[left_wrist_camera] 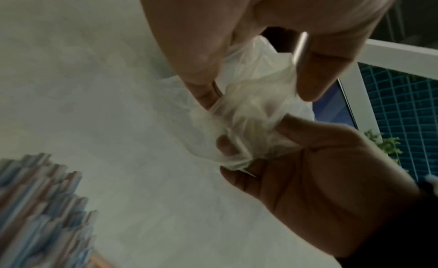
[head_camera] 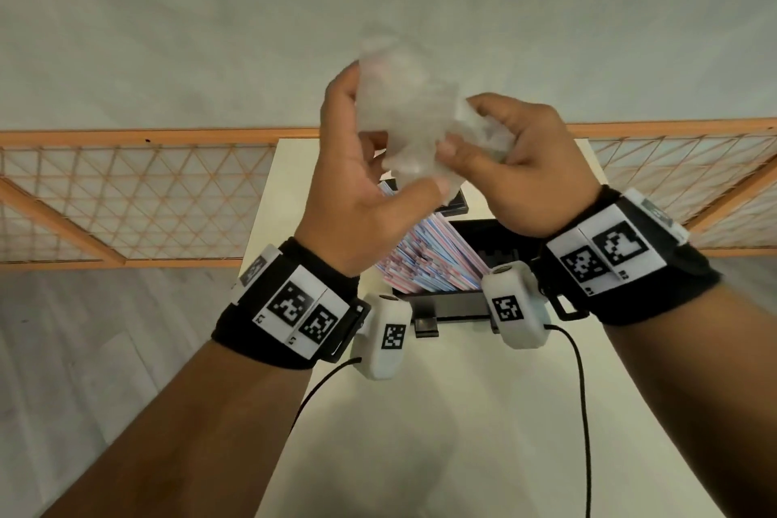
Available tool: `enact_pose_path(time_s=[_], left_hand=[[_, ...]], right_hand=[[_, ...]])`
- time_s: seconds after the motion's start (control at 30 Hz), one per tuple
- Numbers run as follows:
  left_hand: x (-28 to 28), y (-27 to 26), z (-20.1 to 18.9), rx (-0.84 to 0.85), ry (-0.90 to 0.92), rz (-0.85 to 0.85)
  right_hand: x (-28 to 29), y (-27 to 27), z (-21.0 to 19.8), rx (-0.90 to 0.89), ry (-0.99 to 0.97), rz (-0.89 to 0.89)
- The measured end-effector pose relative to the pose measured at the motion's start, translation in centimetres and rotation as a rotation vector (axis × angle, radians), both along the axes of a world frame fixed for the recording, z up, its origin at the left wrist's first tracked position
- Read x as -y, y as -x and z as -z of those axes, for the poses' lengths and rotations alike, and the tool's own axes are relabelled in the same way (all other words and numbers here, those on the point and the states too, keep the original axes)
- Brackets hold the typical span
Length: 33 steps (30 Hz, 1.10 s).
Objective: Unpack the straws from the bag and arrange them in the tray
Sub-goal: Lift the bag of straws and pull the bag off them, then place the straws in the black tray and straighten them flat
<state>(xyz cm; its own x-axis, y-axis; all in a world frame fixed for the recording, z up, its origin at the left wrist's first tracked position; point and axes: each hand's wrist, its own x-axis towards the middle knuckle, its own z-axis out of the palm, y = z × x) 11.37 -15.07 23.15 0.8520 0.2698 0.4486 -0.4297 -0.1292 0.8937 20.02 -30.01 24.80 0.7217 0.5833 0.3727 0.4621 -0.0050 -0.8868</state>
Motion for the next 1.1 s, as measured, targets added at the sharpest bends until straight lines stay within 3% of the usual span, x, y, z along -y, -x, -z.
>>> enact_pose_path(time_s=[0.1,0.23,0.3,0.4,0.5,0.6,0.7,0.87,1.1], left_hand=[[0.1,0.2,0.3,-0.05,-0.183,-0.088],[-0.2,0.5,0.6,-0.068,-0.213,-0.266],[-1.8,0.5,1.0,-0.088,-0.125,-0.413],[-5.4,0.3,2.5,-0.134,0.188,-0.627],[-7.4,0.5,4.8,-0.3,0.217,-0.783],[-7.3,0.8,7.4,-0.535,0.129,-0.839],[-6.5,0.7,9.6,-0.648,-0.057,-0.89],[-5.6,0.5,13.3,-0.916,-0.315,-0.764],[-4.3,0.3,17.2,-1.171,-0.449,-0.435]], right_hand=[[-0.8,0.5,0.2,-0.173,-0.125,-0.093],[-1.4,1.7,0.2,-0.179,-0.056,-0.255],[-0.5,1.5,0.3,-0.18,0.009,-0.144],[1.7,-0.2,1.6,-0.161,0.137,0.138],[3.9,-1.7,4.0,-0.099,0.477,0.257],[5.2,-1.6,6.9,-0.072,0.925,0.167],[5.3,-0.9,9.2,-0.031,1.133,0.079],[5.4,-0.7,10.9,0.005,1.202,0.092],[4.8,-0.2,12.4,0.022,1.251,0.064]])
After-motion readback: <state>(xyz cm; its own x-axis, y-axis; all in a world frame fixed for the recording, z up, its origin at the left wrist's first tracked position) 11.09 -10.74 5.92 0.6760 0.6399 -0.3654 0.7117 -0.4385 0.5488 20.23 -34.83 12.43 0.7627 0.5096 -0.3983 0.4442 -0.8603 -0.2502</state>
